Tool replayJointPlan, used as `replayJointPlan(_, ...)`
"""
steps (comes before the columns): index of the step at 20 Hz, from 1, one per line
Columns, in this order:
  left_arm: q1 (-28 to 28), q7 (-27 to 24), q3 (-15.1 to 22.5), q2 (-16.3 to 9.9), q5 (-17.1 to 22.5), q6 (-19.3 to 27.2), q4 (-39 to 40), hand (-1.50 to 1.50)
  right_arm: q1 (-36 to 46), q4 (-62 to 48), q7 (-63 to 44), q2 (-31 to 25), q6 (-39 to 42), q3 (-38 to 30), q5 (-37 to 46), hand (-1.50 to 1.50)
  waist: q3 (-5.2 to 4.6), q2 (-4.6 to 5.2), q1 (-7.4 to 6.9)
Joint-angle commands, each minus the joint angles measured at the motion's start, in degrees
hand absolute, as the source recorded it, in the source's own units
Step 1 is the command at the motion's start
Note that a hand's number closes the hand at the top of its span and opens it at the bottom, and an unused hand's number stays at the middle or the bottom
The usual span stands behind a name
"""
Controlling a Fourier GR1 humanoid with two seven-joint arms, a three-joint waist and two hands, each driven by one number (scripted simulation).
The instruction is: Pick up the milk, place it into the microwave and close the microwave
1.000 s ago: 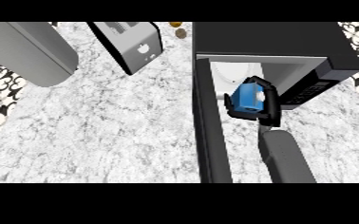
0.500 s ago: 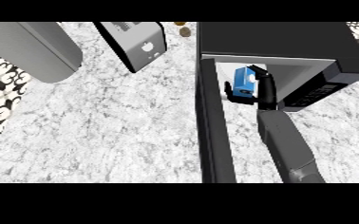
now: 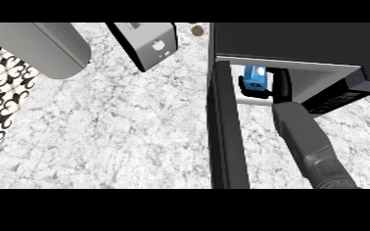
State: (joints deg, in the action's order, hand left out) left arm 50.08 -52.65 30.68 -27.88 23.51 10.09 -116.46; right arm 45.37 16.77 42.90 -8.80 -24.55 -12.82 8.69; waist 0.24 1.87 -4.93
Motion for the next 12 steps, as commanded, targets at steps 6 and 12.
replayJointPlan(6, -1.68, -1.09, -0.62, -0.31, 0.45, -2.12, 2.91, -1.5, 4.76, -4.55, 4.19, -1.87, -8.15, -0.94, 1.96, 1.5, 0.06, 0.7, -1.79)
replayJointPlan(12, -3.11, 0.3, -1.48, -0.38, 0.91, -1.68, 2.21, -1.5, 7.47, -3.84, 6.69, -3.44, -5.48, -4.81, -1.4, 1.5, 0.17, 1.17, -1.98)
